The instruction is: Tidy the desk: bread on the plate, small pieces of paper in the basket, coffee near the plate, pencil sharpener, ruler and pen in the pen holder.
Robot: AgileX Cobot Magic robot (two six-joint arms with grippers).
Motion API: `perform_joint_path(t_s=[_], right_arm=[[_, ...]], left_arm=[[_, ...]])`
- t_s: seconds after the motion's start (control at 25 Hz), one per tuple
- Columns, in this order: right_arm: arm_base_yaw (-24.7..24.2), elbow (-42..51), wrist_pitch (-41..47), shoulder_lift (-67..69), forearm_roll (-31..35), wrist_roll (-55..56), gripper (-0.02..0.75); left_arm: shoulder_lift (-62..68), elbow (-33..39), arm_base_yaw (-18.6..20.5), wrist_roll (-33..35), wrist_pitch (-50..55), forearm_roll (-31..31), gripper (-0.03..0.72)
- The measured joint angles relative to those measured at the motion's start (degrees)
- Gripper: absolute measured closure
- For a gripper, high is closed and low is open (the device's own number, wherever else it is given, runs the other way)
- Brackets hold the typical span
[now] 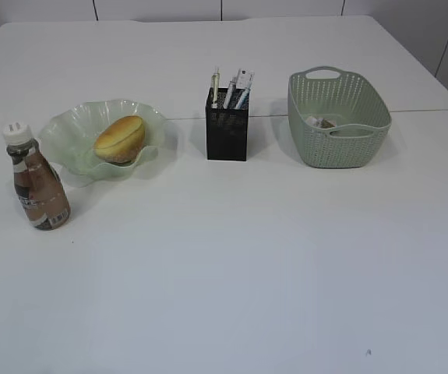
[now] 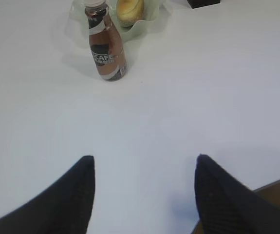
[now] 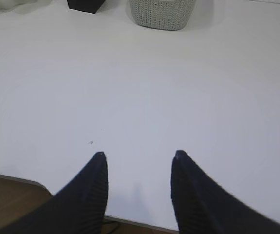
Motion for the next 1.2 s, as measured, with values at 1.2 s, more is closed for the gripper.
perform_joint_path(t_s=[1.2], right_arm=[[0.00, 0.00, 0.00, 0.00, 0.00, 0.00, 0.393]], left_arm=[[0.00, 0.00, 0.00, 0.00, -0.13, 0.00, 0.232]])
